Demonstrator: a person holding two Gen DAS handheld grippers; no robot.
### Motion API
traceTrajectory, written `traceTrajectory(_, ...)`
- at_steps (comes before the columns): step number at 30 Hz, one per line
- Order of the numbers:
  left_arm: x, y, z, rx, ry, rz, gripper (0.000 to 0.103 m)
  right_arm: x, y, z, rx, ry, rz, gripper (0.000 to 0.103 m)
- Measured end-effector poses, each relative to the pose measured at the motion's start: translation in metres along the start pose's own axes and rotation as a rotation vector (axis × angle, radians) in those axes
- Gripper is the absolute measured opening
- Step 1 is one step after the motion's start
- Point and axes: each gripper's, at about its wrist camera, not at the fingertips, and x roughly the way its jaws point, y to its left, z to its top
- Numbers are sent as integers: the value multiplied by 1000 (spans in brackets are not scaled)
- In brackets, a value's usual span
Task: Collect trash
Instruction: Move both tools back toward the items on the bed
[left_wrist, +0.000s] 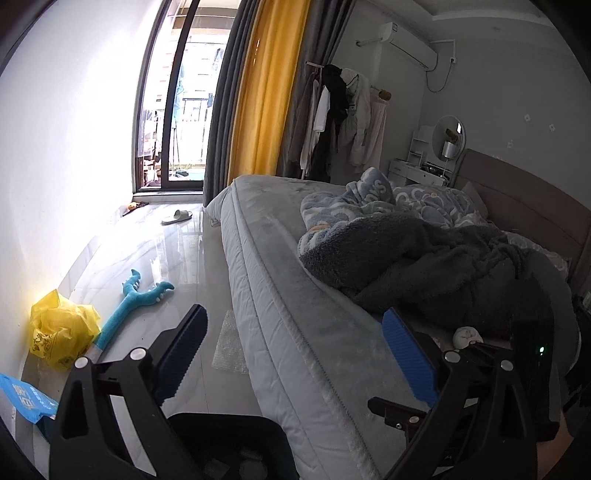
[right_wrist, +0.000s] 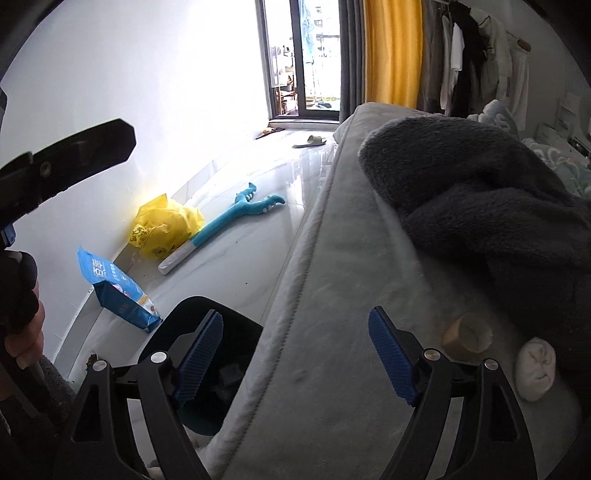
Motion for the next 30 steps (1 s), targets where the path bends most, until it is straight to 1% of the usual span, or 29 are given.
traceTrajectory(15, 29, -54, -12, 87, 32, -49, 97, -21, -53, -13, 70, -46, -73, 85)
traceTrajectory(21, 45, -80, -21, 130, 77, -129, 97, -31, -75, -18, 101, -62, -92, 86)
traceTrajectory(24, 49, -93, -23, 181, 81, -132, 97, -34, -88, -21, 118, -68, -106, 86)
traceTrajectory(27, 55, -106, -28, 227, 90, -151, 97, -37, -99, -26, 121, -74, -135, 87)
traceTrajectory(30, 62, -112, -31, 222, 107, -190, 97, -36, -114, -32, 118, -71, -177, 87)
